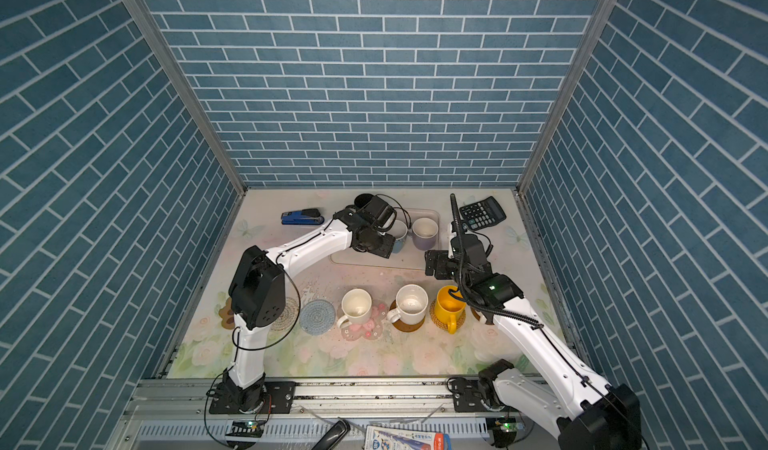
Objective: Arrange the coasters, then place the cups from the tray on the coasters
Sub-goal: 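Lower left gripper onto the light-blue floral mug rim, close and lift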
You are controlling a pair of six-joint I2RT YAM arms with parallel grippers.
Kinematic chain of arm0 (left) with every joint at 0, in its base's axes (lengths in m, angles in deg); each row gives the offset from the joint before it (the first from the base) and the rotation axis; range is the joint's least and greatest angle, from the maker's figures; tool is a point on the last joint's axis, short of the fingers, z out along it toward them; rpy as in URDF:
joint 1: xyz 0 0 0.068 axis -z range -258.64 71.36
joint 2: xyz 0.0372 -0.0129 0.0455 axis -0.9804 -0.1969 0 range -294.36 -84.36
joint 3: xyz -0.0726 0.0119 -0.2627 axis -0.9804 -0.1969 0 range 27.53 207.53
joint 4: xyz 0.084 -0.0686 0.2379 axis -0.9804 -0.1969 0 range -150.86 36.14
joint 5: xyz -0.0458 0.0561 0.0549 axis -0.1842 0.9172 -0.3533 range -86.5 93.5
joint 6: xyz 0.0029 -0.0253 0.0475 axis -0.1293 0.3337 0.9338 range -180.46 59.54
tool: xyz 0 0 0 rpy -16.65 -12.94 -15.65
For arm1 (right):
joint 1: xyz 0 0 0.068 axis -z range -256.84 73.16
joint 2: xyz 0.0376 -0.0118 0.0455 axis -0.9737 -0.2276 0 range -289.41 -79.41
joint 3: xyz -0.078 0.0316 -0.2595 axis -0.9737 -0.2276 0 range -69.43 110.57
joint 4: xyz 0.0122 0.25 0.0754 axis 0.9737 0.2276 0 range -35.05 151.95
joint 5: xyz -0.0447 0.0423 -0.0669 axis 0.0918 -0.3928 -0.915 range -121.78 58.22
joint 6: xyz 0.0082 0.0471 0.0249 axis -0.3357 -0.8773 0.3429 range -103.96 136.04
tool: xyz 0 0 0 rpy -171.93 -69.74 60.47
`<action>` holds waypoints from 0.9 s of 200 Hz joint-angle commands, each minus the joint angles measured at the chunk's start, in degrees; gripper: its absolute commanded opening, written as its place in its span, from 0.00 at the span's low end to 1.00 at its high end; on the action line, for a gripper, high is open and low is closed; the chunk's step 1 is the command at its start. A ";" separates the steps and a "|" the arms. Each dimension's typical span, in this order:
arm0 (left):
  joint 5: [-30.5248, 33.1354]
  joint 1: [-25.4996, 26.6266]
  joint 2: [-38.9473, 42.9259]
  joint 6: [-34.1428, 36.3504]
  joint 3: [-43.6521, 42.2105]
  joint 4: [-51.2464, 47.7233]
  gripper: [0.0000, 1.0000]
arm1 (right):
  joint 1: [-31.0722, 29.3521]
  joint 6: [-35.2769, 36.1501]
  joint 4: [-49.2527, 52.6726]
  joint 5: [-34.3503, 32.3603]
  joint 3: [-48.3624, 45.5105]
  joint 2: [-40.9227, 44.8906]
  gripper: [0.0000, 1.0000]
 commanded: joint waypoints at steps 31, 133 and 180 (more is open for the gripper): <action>-0.64 -1.11 -5.41 0.27 5.41 -3.66 0.50 | 0.54 -2.38 -3.75 -0.13 -2.64 2.55 0.94; -1.44 -1.46 -8.87 1.47 11.07 -5.74 0.00 | 1.57 -2.91 -4.51 0.86 -2.70 0.14 0.95; 0.02 -1.55 -6.08 2.11 11.25 -6.31 0.00 | 1.84 -2.34 -4.65 1.52 -2.61 -1.15 0.95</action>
